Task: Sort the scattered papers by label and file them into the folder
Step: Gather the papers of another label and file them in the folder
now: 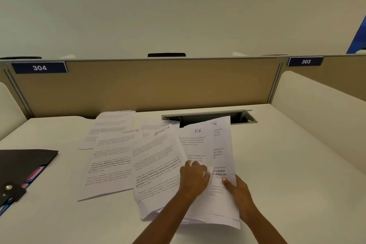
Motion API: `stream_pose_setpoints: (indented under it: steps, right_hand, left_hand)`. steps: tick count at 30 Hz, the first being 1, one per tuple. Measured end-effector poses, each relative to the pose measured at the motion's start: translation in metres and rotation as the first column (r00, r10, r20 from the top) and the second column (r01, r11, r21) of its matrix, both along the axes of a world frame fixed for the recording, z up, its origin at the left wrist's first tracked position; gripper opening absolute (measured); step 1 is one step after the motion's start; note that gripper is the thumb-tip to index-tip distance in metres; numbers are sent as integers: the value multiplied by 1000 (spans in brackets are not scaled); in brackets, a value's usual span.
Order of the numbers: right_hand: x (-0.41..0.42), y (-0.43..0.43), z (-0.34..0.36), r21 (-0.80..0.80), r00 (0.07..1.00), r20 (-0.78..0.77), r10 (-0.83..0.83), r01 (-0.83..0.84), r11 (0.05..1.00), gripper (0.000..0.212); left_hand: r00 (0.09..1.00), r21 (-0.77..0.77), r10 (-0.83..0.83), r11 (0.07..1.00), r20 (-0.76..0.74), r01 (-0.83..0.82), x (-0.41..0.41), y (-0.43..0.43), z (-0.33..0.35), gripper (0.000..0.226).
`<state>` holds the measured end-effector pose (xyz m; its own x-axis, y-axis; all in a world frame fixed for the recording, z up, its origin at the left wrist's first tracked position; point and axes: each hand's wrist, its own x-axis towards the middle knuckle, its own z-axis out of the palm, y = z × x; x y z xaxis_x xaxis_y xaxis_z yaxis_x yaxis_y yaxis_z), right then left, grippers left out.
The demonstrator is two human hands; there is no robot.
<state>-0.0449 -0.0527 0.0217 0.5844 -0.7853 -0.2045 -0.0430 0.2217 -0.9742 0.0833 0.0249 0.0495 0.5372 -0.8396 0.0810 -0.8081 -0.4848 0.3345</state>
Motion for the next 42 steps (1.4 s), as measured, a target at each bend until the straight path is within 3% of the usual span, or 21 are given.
stream_pose_setpoints:
  steps: [3, 6, 7, 9, 12, 17, 22, 25, 27, 30, 34, 37, 42]
  right_hand:
    - [1, 6, -4, 51, 999, 2, 32, -32, 998, 21]
    - [6, 12, -9, 90, 999, -7, 53, -52, 995, 24]
    - [7, 14, -10, 108, 998, -4, 55, -54, 993, 23]
    - [9, 17, -12, 137, 998, -5, 59, -57, 989, 20]
    - [12, 15, -17, 171, 997, -26, 76, -71, 983, 25]
    - [18, 14, -20, 174, 993, -80, 88, -73, 982, 26]
    - [30, 18, -22, 145, 989, -92, 115, -101, 984, 33]
    - [37, 20, -24, 127, 983, -156, 95, -75, 989, 35]
    - [42, 20, -24, 99, 973, -210, 96, -76, 992, 34]
    - [48, 20, -23, 23, 946, -295, 133, -132, 991, 27]
    - [54, 20, -20, 0, 917, -363, 164, -177, 984, 26]
    - [51, 18, -18, 71, 933, -307, 189, -175, 982, 29]
    - [33, 11, -7, 200, 957, -156, 244, -212, 957, 18]
  left_hand:
    - [1000, 159, 3, 987, 9, -4, 4, 12, -15, 54]
    - [998, 161, 4, 987, -56, 6, 0, 24, -19, 99]
    - [998, 172, 12, 985, -54, -2, 0, 26, -20, 104]
    - [999, 198, 41, 980, -25, -35, 3, 32, -21, 93]
    - [986, 263, 95, 956, 137, -129, 10, 43, -21, 53]
    - [954, 253, 149, 943, 260, -216, 20, 59, -20, 35]
    - [968, 177, -2, 983, 250, -44, 12, 61, -38, 30]
    - [998, 180, 19, 983, 67, -30, 3, 59, -39, 57]
    - [997, 109, 29, 994, -74, -21, 0, 58, -35, 64]
    - [996, 90, 75, 993, -38, -71, 4, 60, -39, 38]
    - [992, 156, 103, 981, 77, -114, 11, 69, -42, 41]
    - [959, 131, 91, 983, 269, -130, 23, 76, -44, 54]
    - [919, -35, 58, 998, 390, -48, 43, 85, -40, 55]
